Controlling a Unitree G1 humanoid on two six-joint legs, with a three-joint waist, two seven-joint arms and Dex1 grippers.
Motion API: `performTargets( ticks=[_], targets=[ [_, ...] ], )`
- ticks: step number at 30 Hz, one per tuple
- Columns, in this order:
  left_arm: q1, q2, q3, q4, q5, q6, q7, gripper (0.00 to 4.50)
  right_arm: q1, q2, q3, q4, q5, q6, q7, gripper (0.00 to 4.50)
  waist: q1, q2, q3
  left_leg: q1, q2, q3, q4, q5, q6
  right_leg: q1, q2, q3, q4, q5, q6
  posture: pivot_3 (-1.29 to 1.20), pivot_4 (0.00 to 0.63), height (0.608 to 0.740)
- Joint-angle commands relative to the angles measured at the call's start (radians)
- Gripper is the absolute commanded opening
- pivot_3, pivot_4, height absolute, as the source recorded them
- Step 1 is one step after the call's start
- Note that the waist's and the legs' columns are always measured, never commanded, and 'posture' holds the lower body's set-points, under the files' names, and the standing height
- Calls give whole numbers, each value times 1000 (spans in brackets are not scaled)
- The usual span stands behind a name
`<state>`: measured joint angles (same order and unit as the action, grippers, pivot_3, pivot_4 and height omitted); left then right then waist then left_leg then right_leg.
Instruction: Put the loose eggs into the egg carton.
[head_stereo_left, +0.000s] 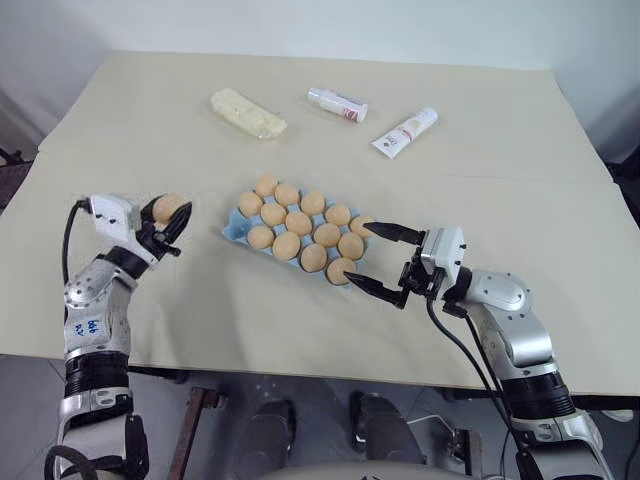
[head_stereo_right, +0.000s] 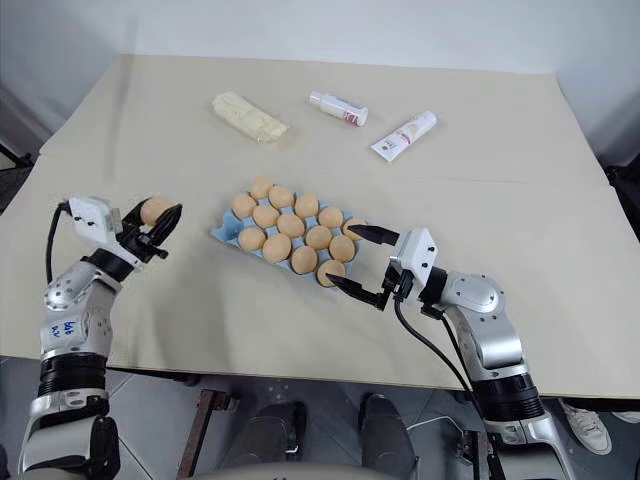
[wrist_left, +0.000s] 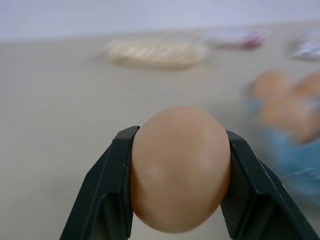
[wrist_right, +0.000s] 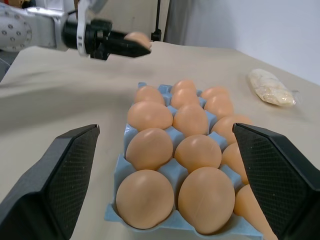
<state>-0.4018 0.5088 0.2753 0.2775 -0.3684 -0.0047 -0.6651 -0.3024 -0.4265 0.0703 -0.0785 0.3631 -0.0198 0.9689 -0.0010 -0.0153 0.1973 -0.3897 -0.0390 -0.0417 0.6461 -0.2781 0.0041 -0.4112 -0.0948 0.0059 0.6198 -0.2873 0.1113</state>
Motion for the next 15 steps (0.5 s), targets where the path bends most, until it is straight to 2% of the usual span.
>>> performTargets(
  ticks=[1, 6, 10, 15],
  targets=[
    [-5, 4, -56, -45, 3, 21, -61, 1851, -3, -10, -15, -43, 9, -3, -6, 4500, 0, 0, 0, 0, 0, 0, 0, 0, 0, 0, 0, 0, 0, 0, 0, 0, 150, 740],
    [-74, 0, -120, 58, 62, 3, -81, 1851, 2, -7, -14, -56, 6, -3, -19, 4500, -1, 0, 0, 0, 0, 0, 0, 1, 0, -1, 1, -2, 1, 0, 0, 0, 150, 740],
    [-123, -7, -120, 147, 75, -6, -77, 1851, 26, -11, -15, -84, 8, 0, -29, 4500, -1, 0, 0, 0, 0, 1, 0, 1, 0, -1, 2, -3, 1, 0, 0, 0, 150, 740],
    [-123, -12, -118, 150, 61, -12, -111, 3401, 44, -14, -17, -104, 9, 5, -41, 4500, 0, 0, 0, 0, 0, 1, 0, 0, 0, -1, 1, -3, 0, 0, 0, 0, 150, 740]
  ],
)
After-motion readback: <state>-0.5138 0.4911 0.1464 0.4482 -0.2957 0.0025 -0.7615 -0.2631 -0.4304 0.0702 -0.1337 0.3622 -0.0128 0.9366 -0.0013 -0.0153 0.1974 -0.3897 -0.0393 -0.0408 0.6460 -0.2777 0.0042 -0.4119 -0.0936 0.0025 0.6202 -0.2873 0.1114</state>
